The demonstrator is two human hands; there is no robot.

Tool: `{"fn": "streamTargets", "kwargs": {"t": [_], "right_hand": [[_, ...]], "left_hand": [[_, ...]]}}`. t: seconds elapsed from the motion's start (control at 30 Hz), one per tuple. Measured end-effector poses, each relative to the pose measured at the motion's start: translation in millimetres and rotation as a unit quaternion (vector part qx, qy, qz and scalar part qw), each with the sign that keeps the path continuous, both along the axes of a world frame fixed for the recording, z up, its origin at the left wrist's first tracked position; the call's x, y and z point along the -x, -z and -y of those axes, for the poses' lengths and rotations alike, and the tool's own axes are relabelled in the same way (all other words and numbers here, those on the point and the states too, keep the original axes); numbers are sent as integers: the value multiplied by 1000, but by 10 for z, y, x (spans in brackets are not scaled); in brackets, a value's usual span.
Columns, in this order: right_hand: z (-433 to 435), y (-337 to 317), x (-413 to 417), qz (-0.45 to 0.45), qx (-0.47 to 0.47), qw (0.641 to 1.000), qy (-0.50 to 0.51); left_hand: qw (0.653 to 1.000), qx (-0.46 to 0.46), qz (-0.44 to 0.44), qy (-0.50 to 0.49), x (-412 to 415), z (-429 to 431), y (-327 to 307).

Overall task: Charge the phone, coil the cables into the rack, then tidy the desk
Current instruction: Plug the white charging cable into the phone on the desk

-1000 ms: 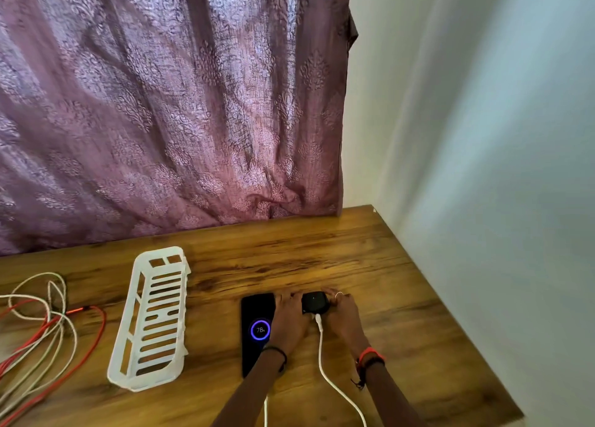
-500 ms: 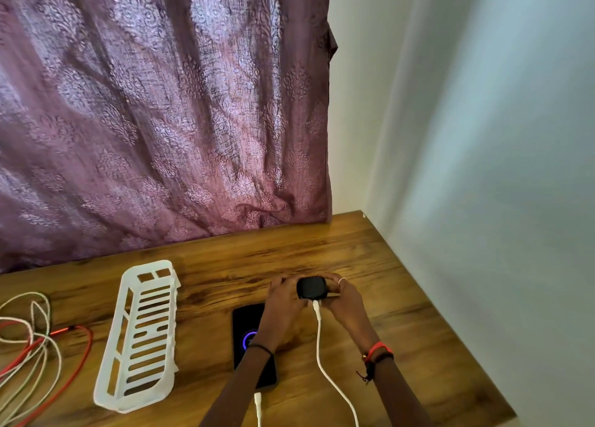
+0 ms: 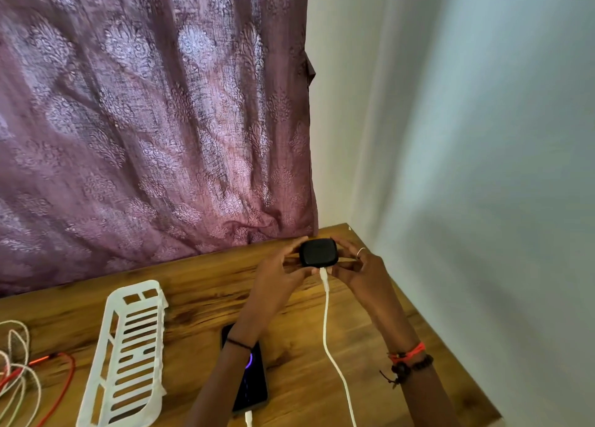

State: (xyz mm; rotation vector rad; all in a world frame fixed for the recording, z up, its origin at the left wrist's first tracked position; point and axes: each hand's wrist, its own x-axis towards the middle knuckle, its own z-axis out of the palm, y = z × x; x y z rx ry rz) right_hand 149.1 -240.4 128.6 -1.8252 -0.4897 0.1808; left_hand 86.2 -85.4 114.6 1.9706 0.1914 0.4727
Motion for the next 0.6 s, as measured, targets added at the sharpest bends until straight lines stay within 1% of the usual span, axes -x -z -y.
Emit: {"fn": "streamTargets", "kwargs": {"t": [0.23,0.43,0.6], "right_hand": [[175,-562,247,56,-45,997,5],[264,-839,391,99,-68,993,9],[288,-974,471,132,-74,988,17]], "left_hand": [[996,76,55,4,187,193,-489],[987,97,126,7,321,295,-784],[981,106,160,21,377,324,-944]]}}
